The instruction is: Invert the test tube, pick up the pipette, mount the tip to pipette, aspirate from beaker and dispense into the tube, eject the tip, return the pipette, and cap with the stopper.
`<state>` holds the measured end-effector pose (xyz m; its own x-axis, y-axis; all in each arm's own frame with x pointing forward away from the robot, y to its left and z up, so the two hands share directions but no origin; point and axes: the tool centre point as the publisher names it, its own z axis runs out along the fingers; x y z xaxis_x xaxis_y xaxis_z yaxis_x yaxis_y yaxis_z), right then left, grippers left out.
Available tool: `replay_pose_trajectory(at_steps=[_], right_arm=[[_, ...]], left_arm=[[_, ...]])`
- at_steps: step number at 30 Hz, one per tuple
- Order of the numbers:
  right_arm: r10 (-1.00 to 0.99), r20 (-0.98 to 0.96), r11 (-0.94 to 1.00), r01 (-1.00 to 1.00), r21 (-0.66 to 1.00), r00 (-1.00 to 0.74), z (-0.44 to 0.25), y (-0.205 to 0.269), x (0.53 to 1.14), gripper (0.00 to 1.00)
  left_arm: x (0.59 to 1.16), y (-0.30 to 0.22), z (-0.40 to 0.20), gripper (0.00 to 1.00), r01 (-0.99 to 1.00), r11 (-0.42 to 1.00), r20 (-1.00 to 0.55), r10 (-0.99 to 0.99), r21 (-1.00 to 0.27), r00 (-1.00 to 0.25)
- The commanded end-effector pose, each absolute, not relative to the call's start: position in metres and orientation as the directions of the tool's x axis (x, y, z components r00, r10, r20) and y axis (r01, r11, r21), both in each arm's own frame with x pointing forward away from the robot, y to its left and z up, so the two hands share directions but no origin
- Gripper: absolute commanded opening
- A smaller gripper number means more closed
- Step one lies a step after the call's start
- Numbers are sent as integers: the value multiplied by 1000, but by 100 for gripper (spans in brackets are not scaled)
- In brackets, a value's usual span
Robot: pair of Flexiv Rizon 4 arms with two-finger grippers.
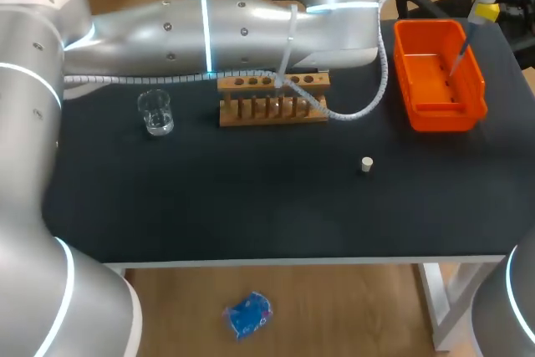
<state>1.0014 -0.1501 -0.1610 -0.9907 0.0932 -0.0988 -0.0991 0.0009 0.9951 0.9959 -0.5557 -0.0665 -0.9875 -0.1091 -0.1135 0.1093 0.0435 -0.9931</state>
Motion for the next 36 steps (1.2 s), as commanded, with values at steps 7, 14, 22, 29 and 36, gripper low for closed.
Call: replay_pose_trajectory(at_steps=[7, 14, 22, 29, 36], right_arm=[[87, -100, 1, -100, 995, -991, -160, -151, 1003, 0], [87, -100, 1, -100, 995, -991, -160, -151, 1003, 0], [87, -100, 1, -100, 995, -991, -160, -151, 1003, 0], [87, -100, 1, -100, 995, -991, -160, -151, 1003, 0], [87, -100, 1, -100, 995, -991, -160, -151, 1003, 0]], left_arm=[[998, -559, -65, 0, 114, 49, -118, -106, -992, -987], [998, -562, -70, 0, 99, 38, -102, -96, -994, -990], [997, -561, -74, 0, 88, 38, -92, -99, -995, -991], [996, -560, -79, 0, 70, 45, -74, -103, -997, -992], [997, -560, -82, 0, 66, 68, -73, -102, -995, -992]])
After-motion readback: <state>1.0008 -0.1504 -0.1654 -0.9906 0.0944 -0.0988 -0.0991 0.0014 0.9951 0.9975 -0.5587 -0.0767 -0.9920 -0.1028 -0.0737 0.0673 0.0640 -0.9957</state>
